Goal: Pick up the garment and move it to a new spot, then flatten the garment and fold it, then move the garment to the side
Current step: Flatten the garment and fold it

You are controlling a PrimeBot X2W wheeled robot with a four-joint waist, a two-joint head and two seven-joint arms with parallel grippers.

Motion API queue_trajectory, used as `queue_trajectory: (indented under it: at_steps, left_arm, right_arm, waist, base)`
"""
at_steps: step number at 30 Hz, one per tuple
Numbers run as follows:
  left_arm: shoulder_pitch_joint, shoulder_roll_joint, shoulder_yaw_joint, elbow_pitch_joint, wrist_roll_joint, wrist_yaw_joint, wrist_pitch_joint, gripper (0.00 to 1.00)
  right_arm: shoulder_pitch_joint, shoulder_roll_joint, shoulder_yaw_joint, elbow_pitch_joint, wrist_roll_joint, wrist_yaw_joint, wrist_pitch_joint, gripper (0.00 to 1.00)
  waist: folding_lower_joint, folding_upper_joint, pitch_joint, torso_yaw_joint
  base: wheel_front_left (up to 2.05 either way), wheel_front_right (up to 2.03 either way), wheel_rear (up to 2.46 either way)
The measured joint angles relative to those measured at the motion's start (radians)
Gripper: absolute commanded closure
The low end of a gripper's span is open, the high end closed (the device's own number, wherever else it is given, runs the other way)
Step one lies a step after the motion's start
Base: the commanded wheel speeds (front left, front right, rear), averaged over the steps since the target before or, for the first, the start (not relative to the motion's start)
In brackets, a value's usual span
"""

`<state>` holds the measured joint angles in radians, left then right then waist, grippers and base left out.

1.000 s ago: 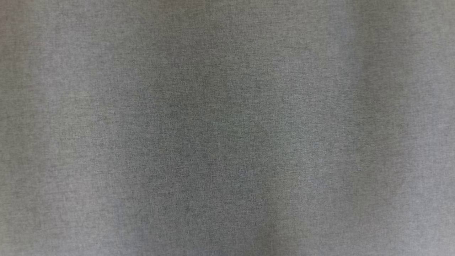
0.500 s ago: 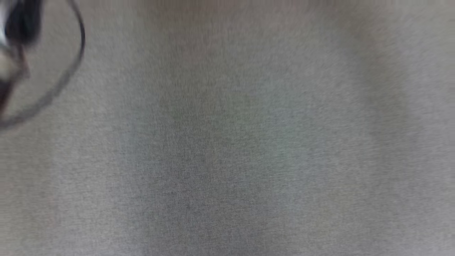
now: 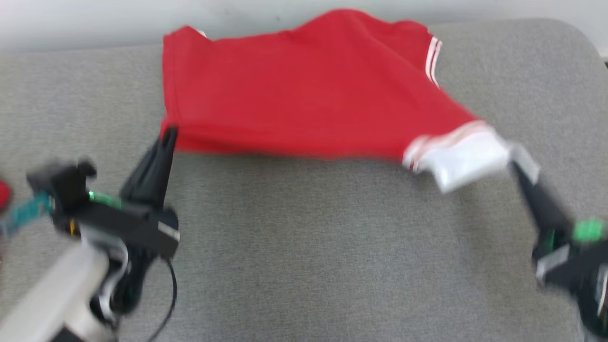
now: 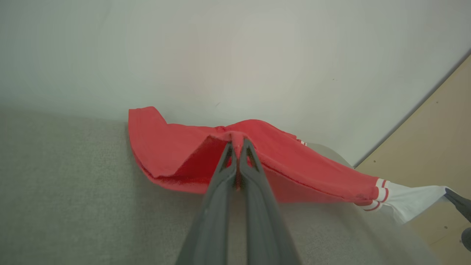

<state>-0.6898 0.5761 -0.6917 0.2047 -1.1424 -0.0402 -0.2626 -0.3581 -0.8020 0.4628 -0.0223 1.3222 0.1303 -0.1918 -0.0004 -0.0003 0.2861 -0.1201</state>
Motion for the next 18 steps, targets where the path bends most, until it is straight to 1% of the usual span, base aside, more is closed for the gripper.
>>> queue_trajectory:
  at_steps: [2,5,7,8,10,16,18]
  left_arm:
    - [0.095,-0.016,0.042,-0.029,0.009,0.020,0.000,1.00]
    - [0.209,-0.029,0.049,-0.031,0.042,0.019,0.000,1.00]
    - [0.278,-0.045,0.049,-0.023,0.053,0.014,0.000,1.00]
    - [0.300,-0.043,0.046,-0.012,0.086,0.016,0.000,1.00]
    - [0.335,-0.043,0.051,0.015,0.120,0.023,0.000,1.00]
    - [0.453,-0.074,0.094,0.061,0.209,0.040,0.000,1.00]
    - [0.499,-0.088,0.114,0.063,0.216,0.042,0.000,1.00]
  right_arm:
    - [0.126,-0.001,-0.005,-0.035,-0.012,0.000,-0.011,1.00]
    - [0.282,0.008,-0.002,-0.063,-0.015,0.000,-0.011,1.00]
    - [0.353,0.014,-0.003,-0.072,-0.017,0.000,-0.002,1.00]
    - [0.386,0.020,-0.007,-0.068,-0.020,0.000,0.002,1.00]
    - [0.441,0.028,-0.005,-0.063,-0.022,0.000,0.029,1.00]
    - [0.545,0.038,-0.035,-0.025,-0.016,0.000,0.105,1.00]
    - [0.577,0.040,-0.035,-0.026,-0.002,0.000,0.138,1.00]
  waist:
    - [-0.0001,0.0000,-0.012,0.008]
    - [0.0002,0.0000,-0.025,0.021]
    - [0.0002,0.0000,-0.034,0.024]
    - [0.0002,0.0000,-0.039,0.025]
    - [0.0001,0.0000,-0.048,0.025]
    - [0.0003,0.0001,-0.077,0.011]
    - [0.0003,0.0001,-0.090,0.008]
  base:
    - [0.00,0.00,0.00]
    - [0.00,0.00,0.00]
    - [0.00,0.00,0.00]
    - [0.00,0.00,0.00]
    - [0.00,0.00,0.00]
    - [0.00,0.00,0.00]
    - [0.00,0.00,0.00]
